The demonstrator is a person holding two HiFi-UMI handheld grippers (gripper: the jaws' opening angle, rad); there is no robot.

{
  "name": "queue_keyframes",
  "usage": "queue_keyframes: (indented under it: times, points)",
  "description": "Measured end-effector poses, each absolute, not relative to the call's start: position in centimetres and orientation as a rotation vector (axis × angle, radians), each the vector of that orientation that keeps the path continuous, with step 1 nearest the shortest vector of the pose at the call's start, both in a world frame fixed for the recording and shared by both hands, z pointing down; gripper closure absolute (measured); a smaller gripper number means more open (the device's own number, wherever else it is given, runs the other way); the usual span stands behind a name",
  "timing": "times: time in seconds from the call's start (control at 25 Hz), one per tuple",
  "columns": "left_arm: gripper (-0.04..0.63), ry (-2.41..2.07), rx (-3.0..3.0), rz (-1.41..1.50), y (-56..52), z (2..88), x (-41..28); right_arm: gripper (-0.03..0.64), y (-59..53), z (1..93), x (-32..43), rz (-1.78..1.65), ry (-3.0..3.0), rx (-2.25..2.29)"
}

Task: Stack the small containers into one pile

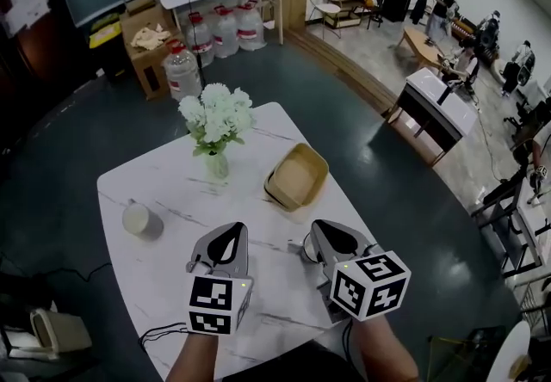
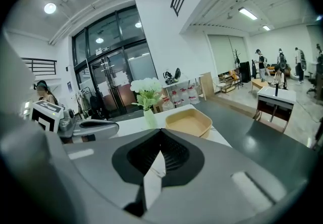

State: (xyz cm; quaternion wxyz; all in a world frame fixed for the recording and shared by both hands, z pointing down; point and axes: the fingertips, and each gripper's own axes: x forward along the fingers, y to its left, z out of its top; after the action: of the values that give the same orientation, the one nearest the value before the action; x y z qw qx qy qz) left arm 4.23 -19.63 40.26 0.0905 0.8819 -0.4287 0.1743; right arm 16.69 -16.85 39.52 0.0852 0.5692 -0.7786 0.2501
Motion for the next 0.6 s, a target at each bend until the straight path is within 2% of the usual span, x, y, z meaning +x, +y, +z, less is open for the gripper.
queue_keyframes:
  times: [0.32,0.6]
  points:
    - [0.598,-1.351,2.576,0.460,-15.5,39.9,-0.5,0.618,-13.4,38.5,12.1,0.702,-2.377,1.661]
    - [0.598,-1.289,2.602,0.469,-11.3,40.6,-1.3,0.618,-9.9,38.7,9.0,0.693,-2.398,1.643]
